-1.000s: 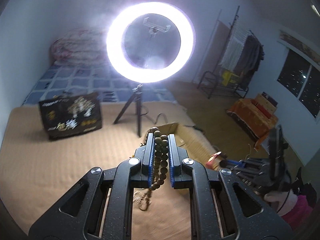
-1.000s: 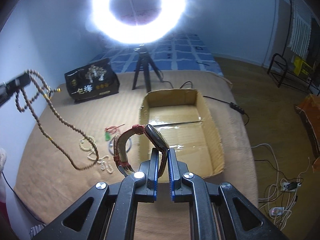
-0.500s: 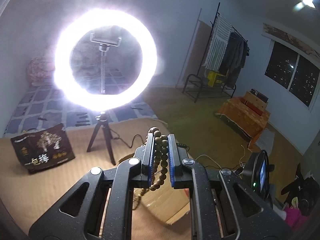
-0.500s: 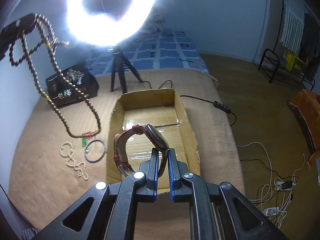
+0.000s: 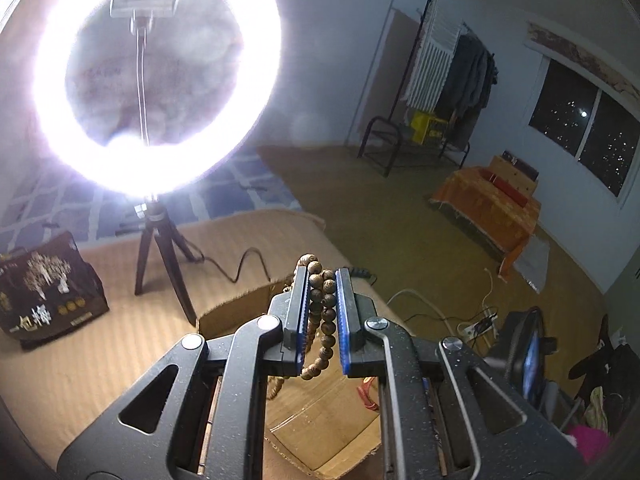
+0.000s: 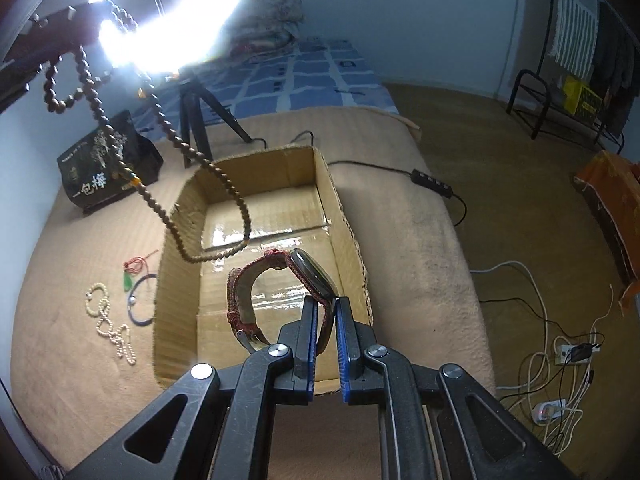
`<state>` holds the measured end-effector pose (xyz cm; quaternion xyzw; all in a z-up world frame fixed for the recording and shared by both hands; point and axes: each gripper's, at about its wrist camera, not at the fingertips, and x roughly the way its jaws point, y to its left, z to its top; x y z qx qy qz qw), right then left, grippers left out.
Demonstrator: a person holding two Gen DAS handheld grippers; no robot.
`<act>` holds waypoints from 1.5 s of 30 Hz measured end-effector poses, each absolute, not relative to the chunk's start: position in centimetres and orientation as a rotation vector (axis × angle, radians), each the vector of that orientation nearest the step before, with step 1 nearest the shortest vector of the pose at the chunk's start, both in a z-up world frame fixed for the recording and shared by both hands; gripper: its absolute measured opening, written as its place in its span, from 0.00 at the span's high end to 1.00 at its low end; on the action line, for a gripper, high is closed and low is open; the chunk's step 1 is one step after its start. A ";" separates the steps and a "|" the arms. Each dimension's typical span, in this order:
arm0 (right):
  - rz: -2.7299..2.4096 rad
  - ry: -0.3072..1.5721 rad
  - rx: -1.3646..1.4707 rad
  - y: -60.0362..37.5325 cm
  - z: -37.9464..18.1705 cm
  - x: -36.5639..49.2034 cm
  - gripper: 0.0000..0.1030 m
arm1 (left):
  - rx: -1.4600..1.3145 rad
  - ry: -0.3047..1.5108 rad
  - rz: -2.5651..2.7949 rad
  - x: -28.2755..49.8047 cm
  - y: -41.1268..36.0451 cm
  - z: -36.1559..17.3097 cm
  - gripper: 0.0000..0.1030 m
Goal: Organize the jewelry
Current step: 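Lower the mala into the box and open the left tool while the right tool releases the watch there, then move the left tool to the pale green bracelet while the right tool moves to the pearl necklace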
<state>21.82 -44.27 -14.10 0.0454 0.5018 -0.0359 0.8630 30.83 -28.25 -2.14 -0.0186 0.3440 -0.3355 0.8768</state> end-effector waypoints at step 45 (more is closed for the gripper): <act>-0.024 0.942 0.047 -39.2 -13.0 20.5 0.09 | 0.047 0.852 -0.542 30.7 -19.8 -9.1 0.45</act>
